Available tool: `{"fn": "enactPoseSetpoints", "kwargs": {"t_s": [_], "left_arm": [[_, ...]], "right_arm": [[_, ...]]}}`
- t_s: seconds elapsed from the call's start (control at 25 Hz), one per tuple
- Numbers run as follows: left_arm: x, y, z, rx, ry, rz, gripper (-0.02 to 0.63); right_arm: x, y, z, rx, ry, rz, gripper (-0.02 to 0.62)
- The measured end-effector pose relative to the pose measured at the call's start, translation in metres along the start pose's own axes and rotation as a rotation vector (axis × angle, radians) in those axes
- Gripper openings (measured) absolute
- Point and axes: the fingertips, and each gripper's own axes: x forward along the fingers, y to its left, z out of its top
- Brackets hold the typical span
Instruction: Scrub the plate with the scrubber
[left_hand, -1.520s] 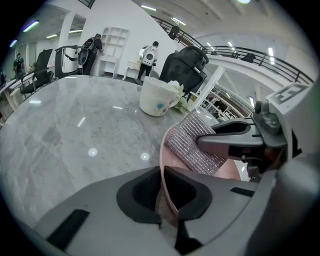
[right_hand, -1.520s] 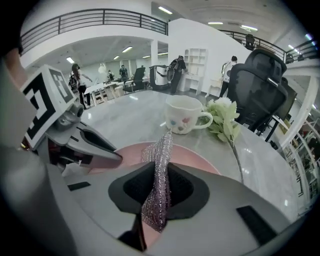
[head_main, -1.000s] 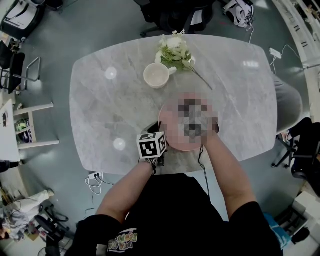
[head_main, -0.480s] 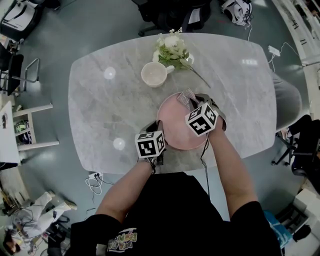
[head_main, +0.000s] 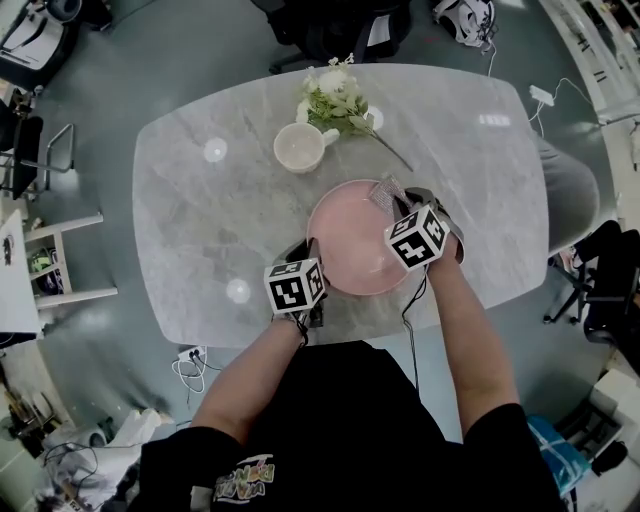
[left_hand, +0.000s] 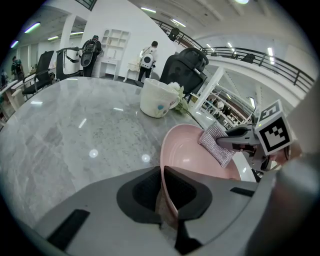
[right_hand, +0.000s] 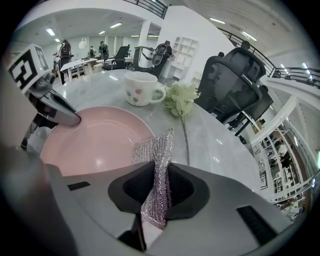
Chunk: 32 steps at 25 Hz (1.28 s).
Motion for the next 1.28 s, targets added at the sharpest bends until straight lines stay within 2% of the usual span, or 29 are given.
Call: {"fn": "enactPoseSetpoints", "kwargs": {"t_s": [0.48,0.76,0.92,1.12,1.28], "left_arm": [[-0.001,0.000,0.001,-0.022,-0.017,0.014,0.032],[0.001,-0.001,0.004,-0.021,-0.026,0.020,0.031],[0.002,0.000,0.004,-0.047,-0.028,0.022,0.031],[0.000,0.000,0.006,-0.081,-0.034,0.023,0.031],[-0.001,0.000,0.005,-0.110,-0.038,0.023,0.031]], "right_arm": [[-0.030,0.002,-0.038,0.084,-0.009,-0.020,0.077],[-0.051,0.018,-0.057,0.114,-0.039,-0.039,0.077],[-0.061,0.029,-0.063,0.143,-0.064,-0.046,0.077],[-0.072,0.047,-0.064,0.198,-0.097,-0.029,0.075],[-0.078,0.063,-0.066,0.283,-0.126,0.015,0.075]]}}
